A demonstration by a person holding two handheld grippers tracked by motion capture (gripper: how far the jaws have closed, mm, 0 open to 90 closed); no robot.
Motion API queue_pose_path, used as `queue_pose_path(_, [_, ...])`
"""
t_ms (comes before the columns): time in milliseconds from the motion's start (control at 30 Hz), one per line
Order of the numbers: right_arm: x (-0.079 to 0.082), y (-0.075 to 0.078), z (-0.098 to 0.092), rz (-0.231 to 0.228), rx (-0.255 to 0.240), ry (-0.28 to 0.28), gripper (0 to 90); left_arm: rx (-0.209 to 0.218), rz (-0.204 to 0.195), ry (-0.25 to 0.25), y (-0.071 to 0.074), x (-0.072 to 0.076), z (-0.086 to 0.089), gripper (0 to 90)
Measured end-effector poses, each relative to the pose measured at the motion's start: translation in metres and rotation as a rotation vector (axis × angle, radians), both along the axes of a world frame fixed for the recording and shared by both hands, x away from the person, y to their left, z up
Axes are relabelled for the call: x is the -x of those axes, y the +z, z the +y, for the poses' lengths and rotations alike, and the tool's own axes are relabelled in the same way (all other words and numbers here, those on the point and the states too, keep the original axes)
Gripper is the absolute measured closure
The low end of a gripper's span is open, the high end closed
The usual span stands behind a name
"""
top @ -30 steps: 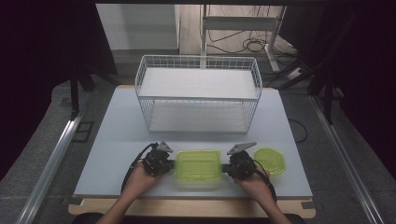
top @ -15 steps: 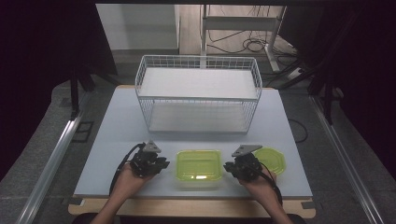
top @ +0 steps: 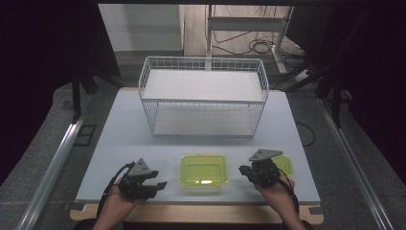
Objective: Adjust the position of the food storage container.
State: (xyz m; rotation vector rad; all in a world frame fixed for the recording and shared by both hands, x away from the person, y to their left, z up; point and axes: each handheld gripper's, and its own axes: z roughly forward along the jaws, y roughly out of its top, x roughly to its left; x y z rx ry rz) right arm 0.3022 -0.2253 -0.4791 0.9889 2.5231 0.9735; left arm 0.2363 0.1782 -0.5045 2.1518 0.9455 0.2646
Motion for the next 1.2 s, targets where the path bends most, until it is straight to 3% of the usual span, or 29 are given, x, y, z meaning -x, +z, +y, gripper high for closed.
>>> queue_pose_path(67, [-0.002, 0.0, -0.004, -0.016, 0.025, -0.017, 89.3, 0.015, -0.003, -0.004, -0.001, 0.003, 0.001, 55.6])
queue_pose_path(133, [-0.004, 0.001, -0.009, -0.027, 0.04, -0.035, 89.3, 0.01, -0.001, -0.008, -0.002, 0.004, 0.0, 55.3])
queue_pose_path(367, [-0.011, 0.004, -0.03, -0.029, 0.035, -0.099, 89.4, -0.039, -0.024, 0.0, -0.01, 0.007, 0.0, 40.4])
queue_pose_path(533, [-0.016, 0.004, -0.043, -0.031, 0.037, -0.138, 89.4, -0.049, -0.026, 0.003, -0.009, 0.009, 0.002, 37.3])
queue_pose_path(633, [-0.015, 0.004, -0.044, -0.032, 0.017, -0.139, 89.4, -0.047, -0.024, 0.0, -0.005, 0.012, 0.003, 35.9])
queue_pose_path(800, [-0.007, 0.009, -0.031, -0.031, -0.033, -0.082, 86.6, -0.041, -0.031, 0.004, -0.004, 0.027, 0.01, 34.1])
queue_pose_path(900, [0.0, 0.009, -0.023, -0.036, -0.055, -0.056, 78.4, -0.033, -0.042, 0.017, -0.009, 0.032, 0.017, 32.7])
queue_pose_path(1033, [0.012, 0.006, -0.02, -0.035, -0.098, -0.04, 61.3, -0.031, -0.069, 0.049, -0.014, 0.029, 0.022, 26.6])
queue_pose_path(1100, [0.018, 0.003, -0.019, -0.04, -0.109, -0.036, 51.0, -0.028, -0.085, 0.059, -0.016, 0.028, 0.022, 19.5])
queue_pose_path(1200, [0.02, -0.001, -0.019, -0.04, -0.127, -0.007, 33.5, -0.055, -0.123, 0.09, -0.019, 0.029, 0.02, 3.0])
